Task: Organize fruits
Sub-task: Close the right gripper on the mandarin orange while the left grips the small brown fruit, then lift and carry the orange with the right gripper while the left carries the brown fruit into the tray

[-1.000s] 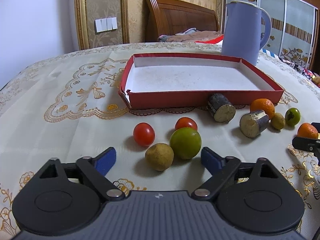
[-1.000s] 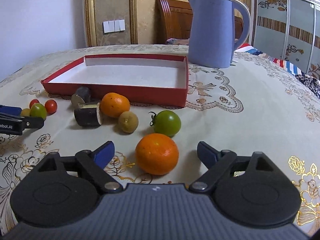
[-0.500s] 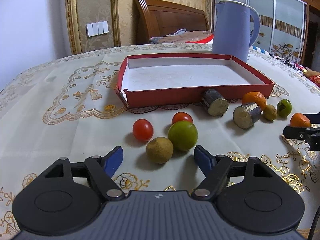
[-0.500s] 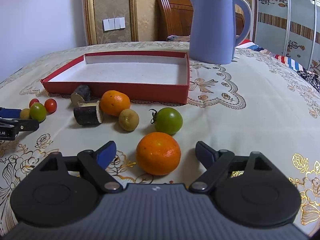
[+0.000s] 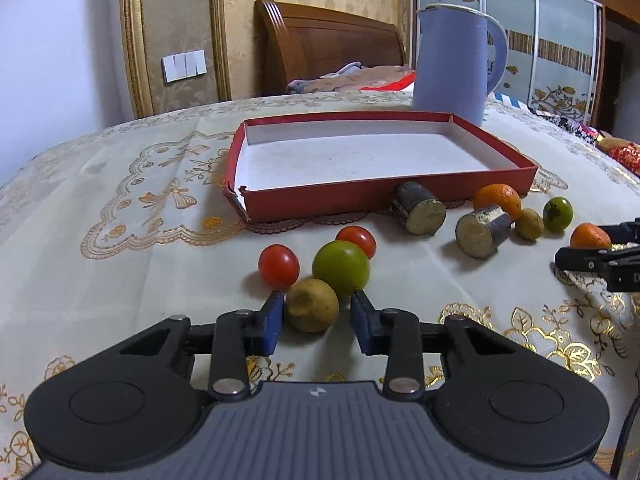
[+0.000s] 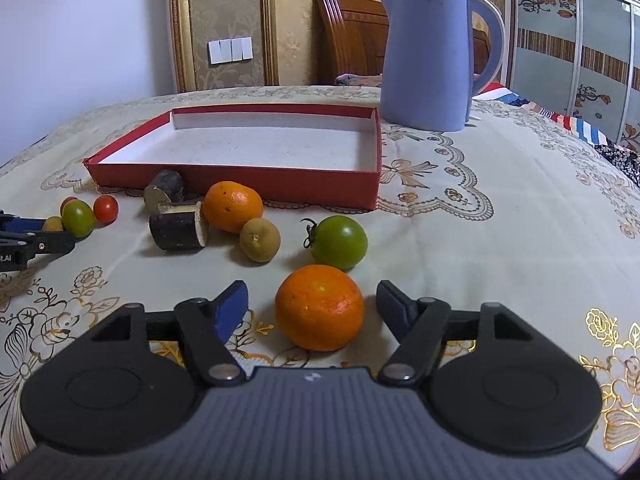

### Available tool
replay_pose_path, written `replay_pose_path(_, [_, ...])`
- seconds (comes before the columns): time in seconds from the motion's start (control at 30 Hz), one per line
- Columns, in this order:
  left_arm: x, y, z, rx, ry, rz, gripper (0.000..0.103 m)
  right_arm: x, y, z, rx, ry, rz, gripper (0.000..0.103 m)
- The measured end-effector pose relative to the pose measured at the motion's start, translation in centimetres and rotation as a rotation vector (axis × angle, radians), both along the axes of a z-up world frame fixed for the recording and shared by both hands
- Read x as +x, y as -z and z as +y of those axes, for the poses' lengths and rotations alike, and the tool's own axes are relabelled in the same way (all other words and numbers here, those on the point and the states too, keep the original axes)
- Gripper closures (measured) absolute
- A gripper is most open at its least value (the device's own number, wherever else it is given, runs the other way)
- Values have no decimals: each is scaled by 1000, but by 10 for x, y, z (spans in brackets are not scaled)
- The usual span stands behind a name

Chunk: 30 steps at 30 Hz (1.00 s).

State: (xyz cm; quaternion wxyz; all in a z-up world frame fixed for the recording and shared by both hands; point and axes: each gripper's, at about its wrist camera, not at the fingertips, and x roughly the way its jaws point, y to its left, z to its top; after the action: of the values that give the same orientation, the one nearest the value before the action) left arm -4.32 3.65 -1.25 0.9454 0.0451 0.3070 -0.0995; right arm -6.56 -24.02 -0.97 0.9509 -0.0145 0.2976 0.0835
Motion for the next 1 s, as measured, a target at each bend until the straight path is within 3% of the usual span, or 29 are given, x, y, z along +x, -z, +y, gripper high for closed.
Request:
replay_pose_path(0.17, [4, 0, -4, 18, -10, 1, 67, 0, 0, 1, -2, -4, -3, 37])
replay_pose_path(0.3, [0, 1, -10, 52, -29, -8, 68, -2, 0, 1, -2, 2, -15, 54])
replay_pose_path(0.4, [-3, 1, -12, 72, -36, -20, 71, -3, 0, -1, 5, 12, -20, 62])
replay_pose_path(0.53, [-7, 1, -15, 99, -49, -28, 75, -4, 0, 0, 1, 13, -25, 62])
replay_pose_path(1.0, [-14, -1, -13, 99, -72, -38, 75, -10, -3, -4, 23, 25, -69, 63])
